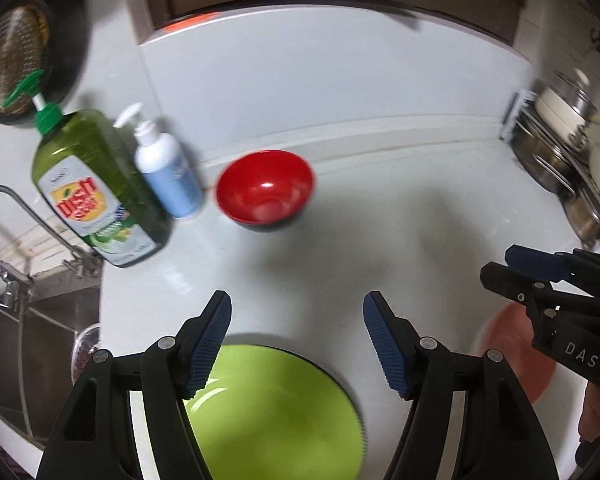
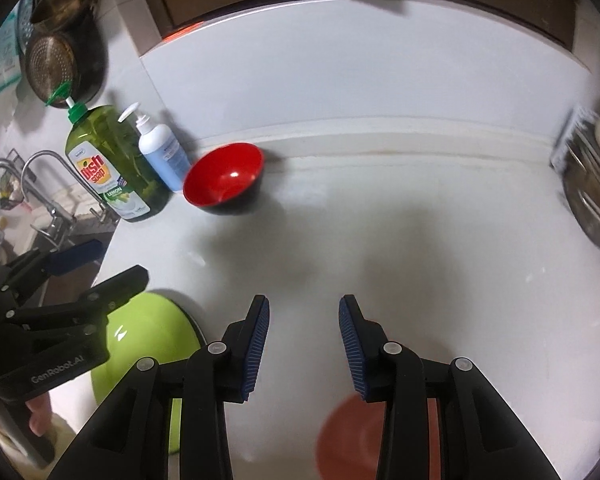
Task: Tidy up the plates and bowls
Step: 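Move both tools to the red-and-black bowl beside the soap bottles, then close the right tool on the red bowl rim while the left tool grips it, then lift the red bowl with both tools and carry it over the pink bowl, then lower the red bowl into the pink bowl and open both tools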
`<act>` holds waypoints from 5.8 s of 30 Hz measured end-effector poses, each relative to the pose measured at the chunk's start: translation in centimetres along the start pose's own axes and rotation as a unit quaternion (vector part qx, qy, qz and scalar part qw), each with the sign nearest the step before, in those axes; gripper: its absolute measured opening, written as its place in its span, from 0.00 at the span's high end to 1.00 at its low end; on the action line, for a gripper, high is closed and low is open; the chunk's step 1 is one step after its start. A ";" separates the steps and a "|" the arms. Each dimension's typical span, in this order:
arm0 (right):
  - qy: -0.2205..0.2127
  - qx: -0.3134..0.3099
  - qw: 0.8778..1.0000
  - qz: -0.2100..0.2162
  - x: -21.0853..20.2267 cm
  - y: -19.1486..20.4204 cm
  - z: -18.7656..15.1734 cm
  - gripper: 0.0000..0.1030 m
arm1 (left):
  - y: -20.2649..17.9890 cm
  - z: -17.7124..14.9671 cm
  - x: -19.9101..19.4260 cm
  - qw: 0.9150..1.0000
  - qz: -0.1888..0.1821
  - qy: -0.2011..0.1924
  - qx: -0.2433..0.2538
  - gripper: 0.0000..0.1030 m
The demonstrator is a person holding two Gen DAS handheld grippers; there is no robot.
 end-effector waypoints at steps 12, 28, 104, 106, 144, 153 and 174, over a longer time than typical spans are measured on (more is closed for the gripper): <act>0.012 -0.033 0.999 0.007 4.7 3.2 5.8 0.64 | 6.8 3.4 2.5 0.998 0.043 0.007 -0.035 0.34; 0.034 -0.012 0.999 0.022 12.9 3.8 12.2 0.64 | 10.3 7.5 10.2 0.996 0.076 0.019 -0.032 0.34; 0.020 0.082 0.996 -0.002 -1.0 -0.6 3.6 0.90 | -3.5 2.1 0.9 0.995 -0.098 0.007 -0.002 0.89; 0.016 0.085 0.996 -0.008 -2.1 -1.5 2.8 0.90 | -4.6 1.7 0.4 0.994 -0.105 0.005 0.006 0.89; 0.078 0.148 0.985 -0.050 -5.4 -10.6 -9.6 0.90 | -17.9 -6.4 2.0 0.977 -0.155 0.107 0.101 0.88; 0.088 0.142 0.985 -0.044 -4.5 -10.7 -10.0 0.90 | -18.0 -7.1 2.6 0.978 -0.143 0.114 0.101 0.88; 0.102 0.133 0.985 -0.030 -3.1 -10.8 -10.9 0.85 | -18.3 -7.4 2.6 0.979 -0.130 0.110 0.112 0.56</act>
Point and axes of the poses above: each gripper's, at about its wrist camera, not at the fingertips, and x roughly the way its jaws point, y to its left, z to its top, the point moved 3 cm from there along x, roughly the way its jaws point, and after that the axes turned 1 degree about -z, right-handed, at the moved point
